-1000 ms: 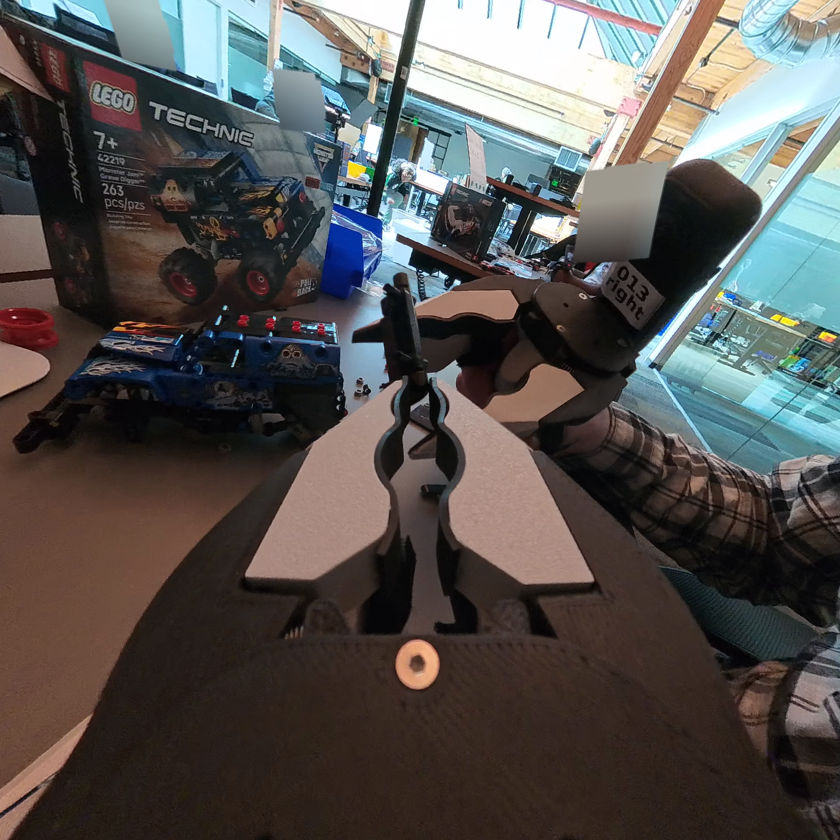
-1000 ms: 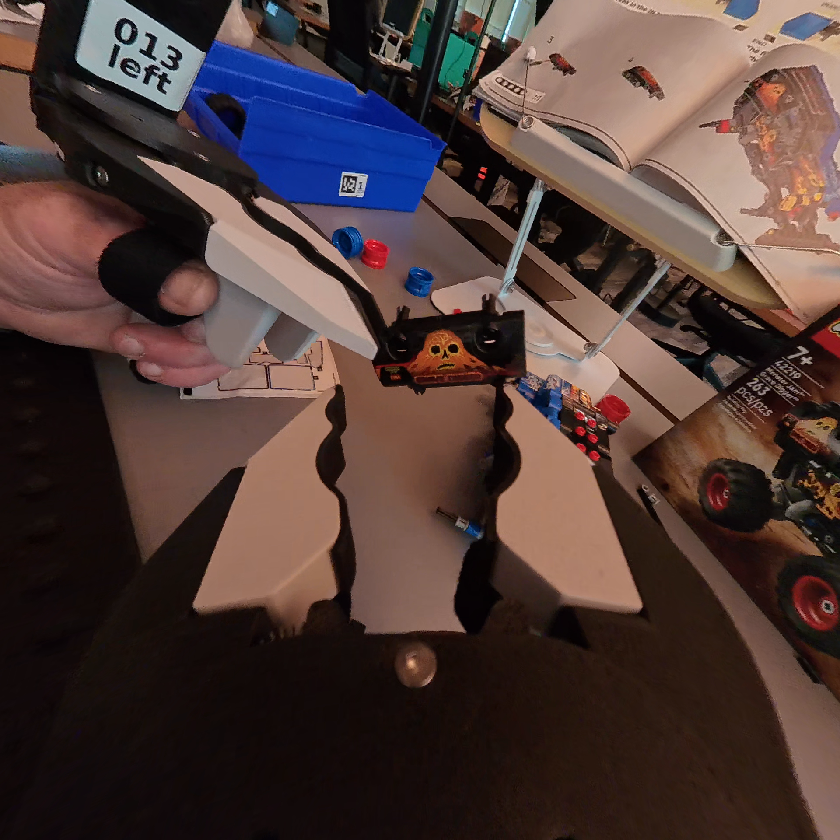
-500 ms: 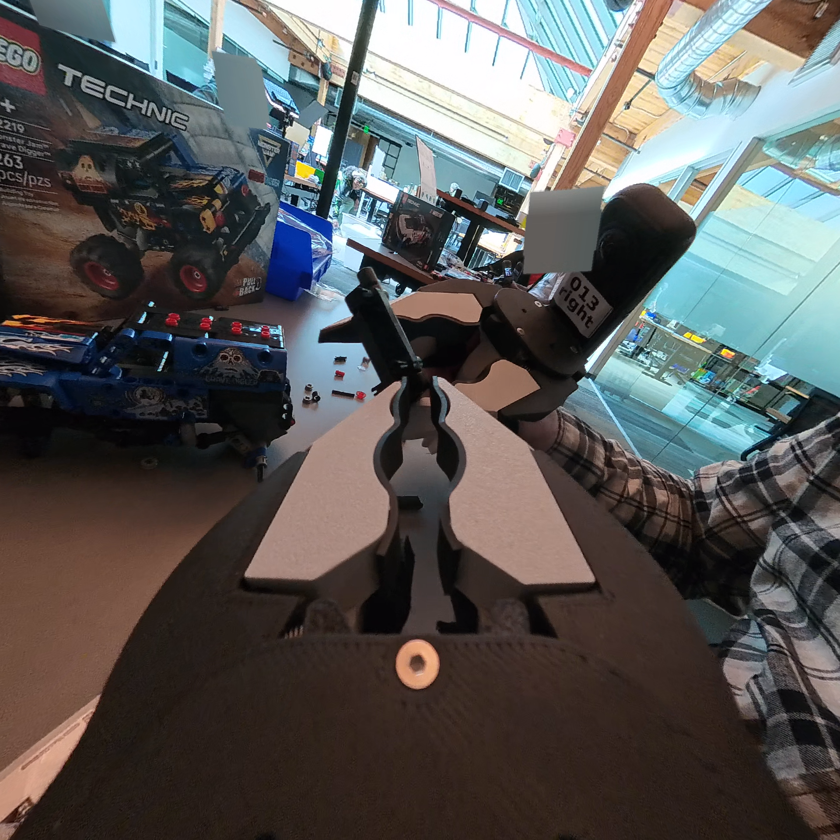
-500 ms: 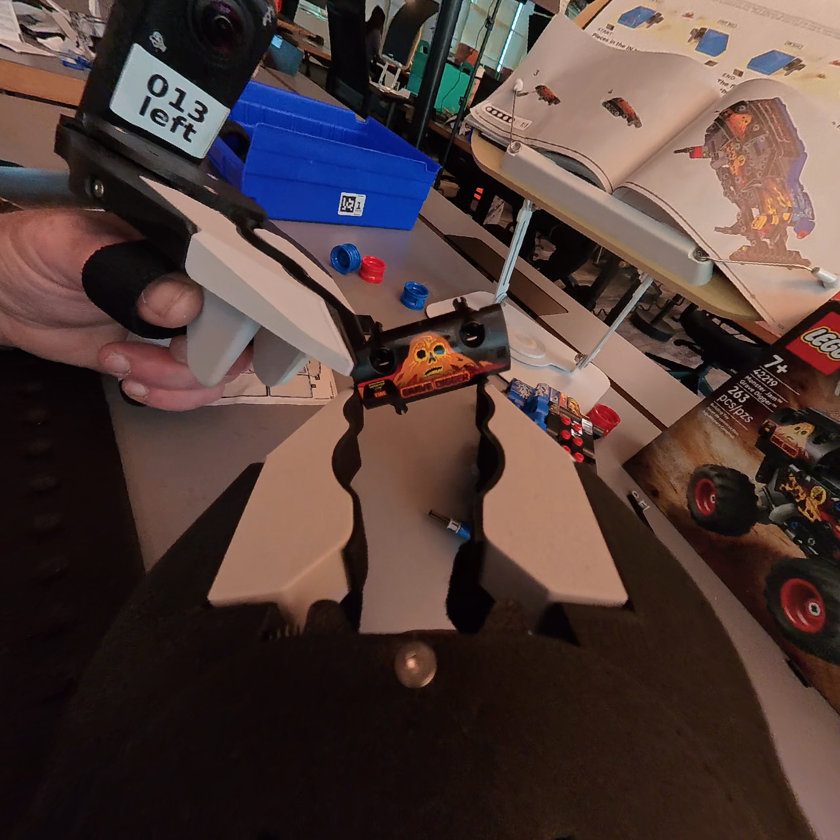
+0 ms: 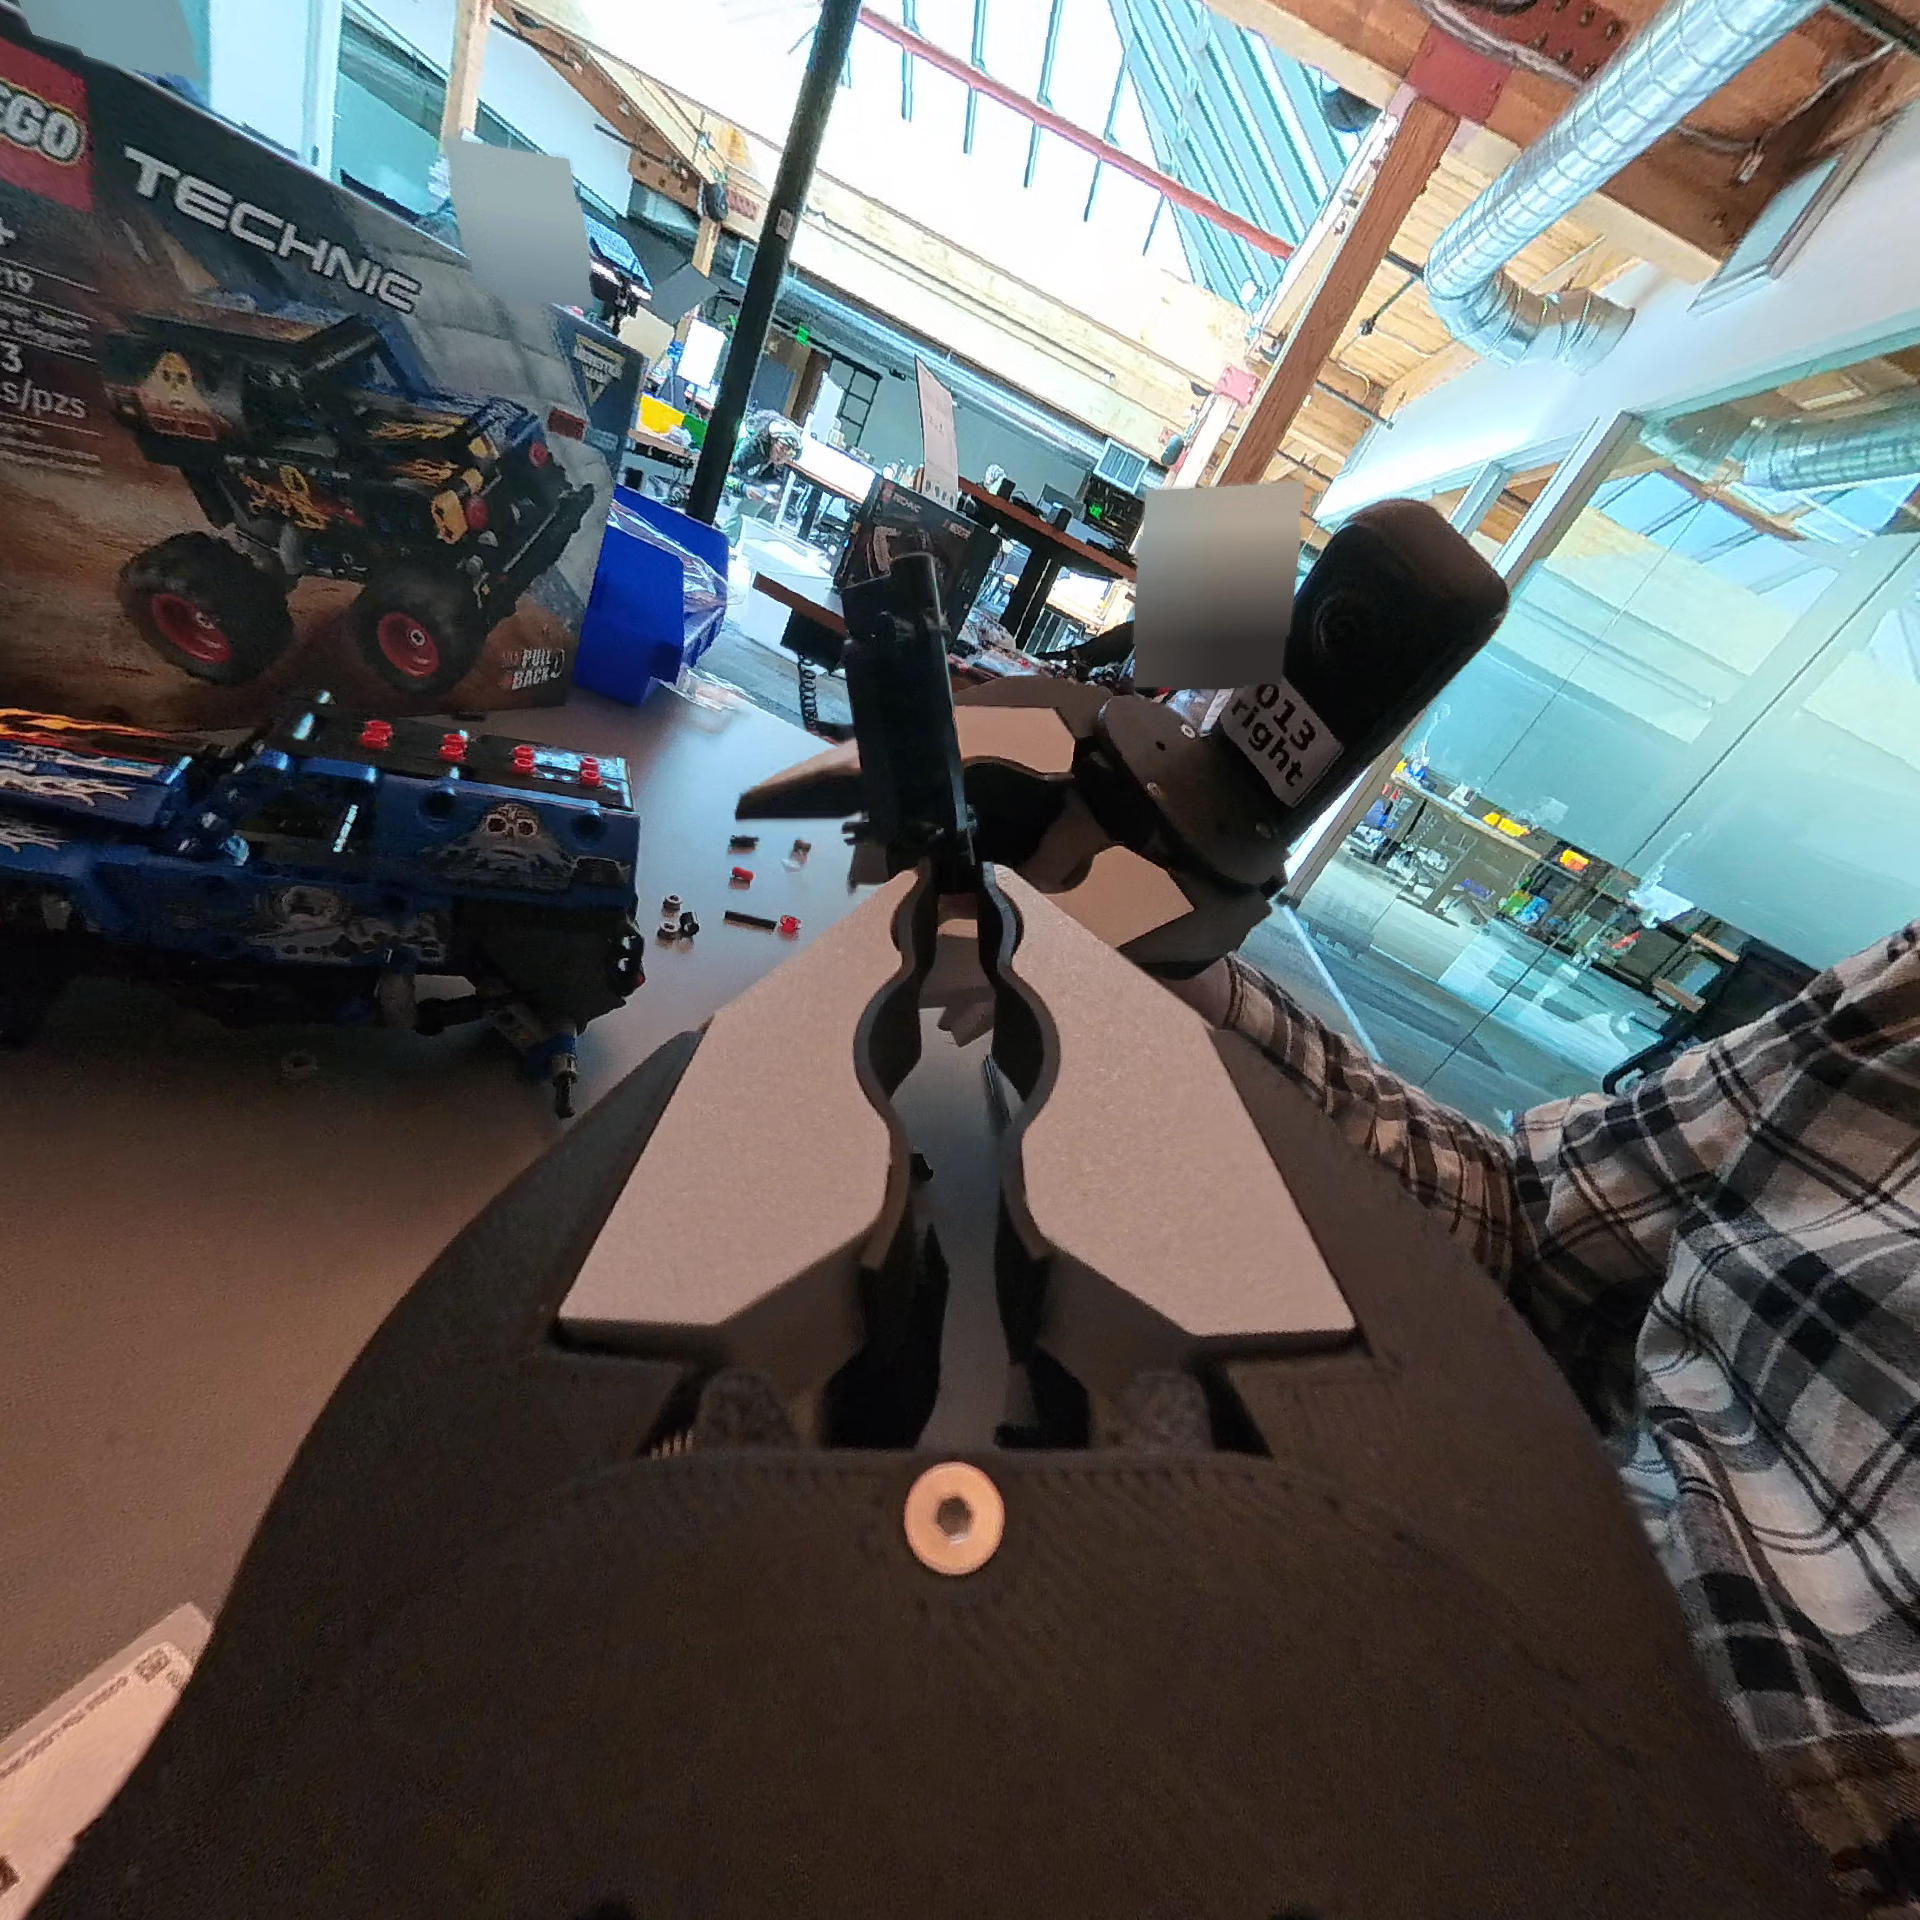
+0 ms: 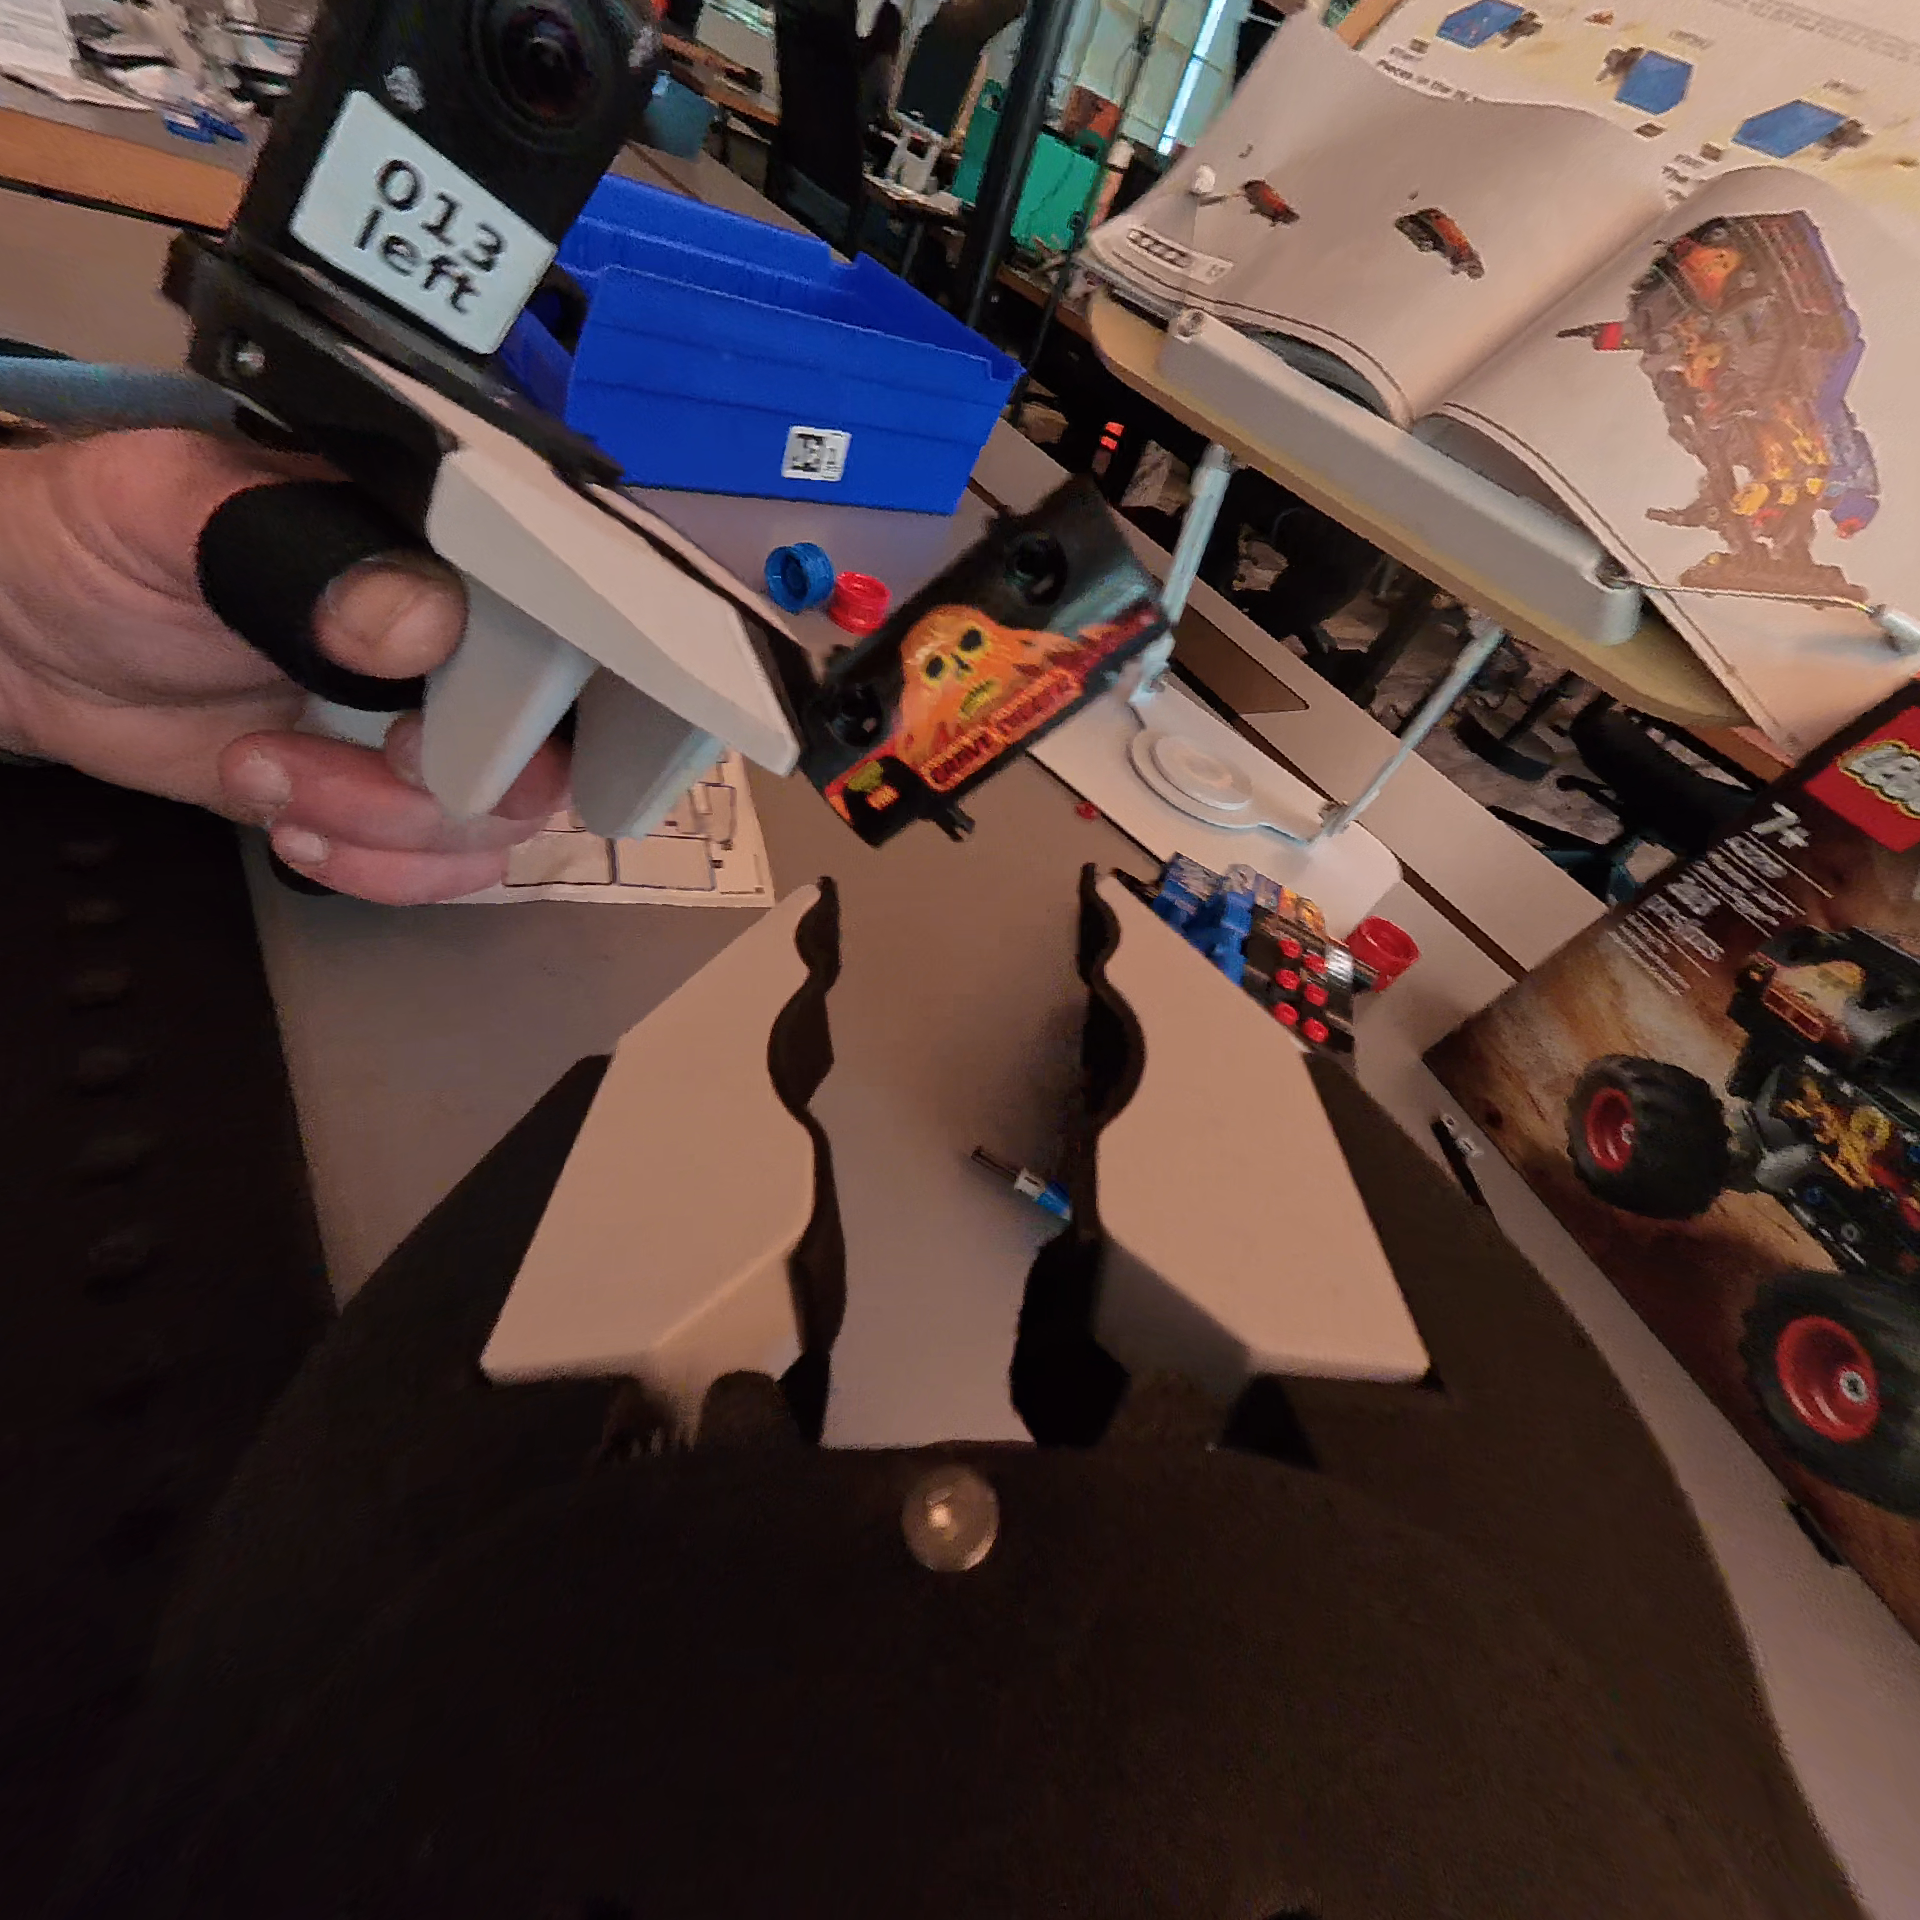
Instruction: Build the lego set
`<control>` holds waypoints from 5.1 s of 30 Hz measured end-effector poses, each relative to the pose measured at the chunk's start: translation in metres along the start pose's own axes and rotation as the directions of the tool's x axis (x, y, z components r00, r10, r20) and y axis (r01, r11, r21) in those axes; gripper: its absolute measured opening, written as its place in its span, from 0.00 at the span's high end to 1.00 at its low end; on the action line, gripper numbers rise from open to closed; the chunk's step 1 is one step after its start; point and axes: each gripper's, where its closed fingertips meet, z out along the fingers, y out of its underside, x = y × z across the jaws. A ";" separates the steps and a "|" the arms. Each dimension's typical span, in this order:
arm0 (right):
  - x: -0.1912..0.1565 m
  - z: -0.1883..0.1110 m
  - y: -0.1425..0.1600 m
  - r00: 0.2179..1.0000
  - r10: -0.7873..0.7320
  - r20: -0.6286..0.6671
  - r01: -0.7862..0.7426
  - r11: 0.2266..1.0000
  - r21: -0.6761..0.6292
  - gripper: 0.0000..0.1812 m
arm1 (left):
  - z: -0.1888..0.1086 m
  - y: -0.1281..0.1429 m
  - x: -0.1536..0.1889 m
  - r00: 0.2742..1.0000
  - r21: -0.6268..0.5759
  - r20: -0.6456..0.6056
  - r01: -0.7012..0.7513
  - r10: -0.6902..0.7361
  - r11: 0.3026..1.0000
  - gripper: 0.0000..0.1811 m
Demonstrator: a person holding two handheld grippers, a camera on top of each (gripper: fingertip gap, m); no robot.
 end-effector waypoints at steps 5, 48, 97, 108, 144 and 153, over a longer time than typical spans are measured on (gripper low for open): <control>0.011 -0.003 -0.005 0.995 -0.048 -0.087 0.050 0.999 0.013 0.58 | 0.002 0.004 0.005 0.995 -0.018 -0.059 0.078 -0.079 0.997 0.97; -0.016 -0.010 -0.004 0.948 -0.318 -0.011 0.318 0.948 0.018 0.66 | -0.004 0.035 0.006 0.947 -0.241 -0.127 0.258 -0.294 0.936 0.97; -0.015 -0.008 -0.002 0.972 -0.236 0.014 0.236 0.971 0.024 0.65 | -0.003 0.026 0.008 0.936 -0.176 -0.153 0.289 -0.317 0.941 0.97; -0.014 -0.007 -0.003 0.975 -0.224 0.008 0.224 0.974 0.033 0.65 | -0.003 0.024 0.008 0.916 -0.170 -0.174 0.334 -0.362 0.927 0.97; -0.014 -0.007 0.002 0.986 -0.156 0.052 0.155 0.987 0.032 0.65 | 0.000 0.025 0.008 0.933 -0.164 -0.163 0.294 -0.320 0.942 0.96; -0.012 -0.008 0.002 0.988 -0.149 0.050 0.147 0.988 0.034 0.67 | -0.004 0.017 0.005 0.918 -0.131 -0.177 0.334 -0.354 0.933 0.96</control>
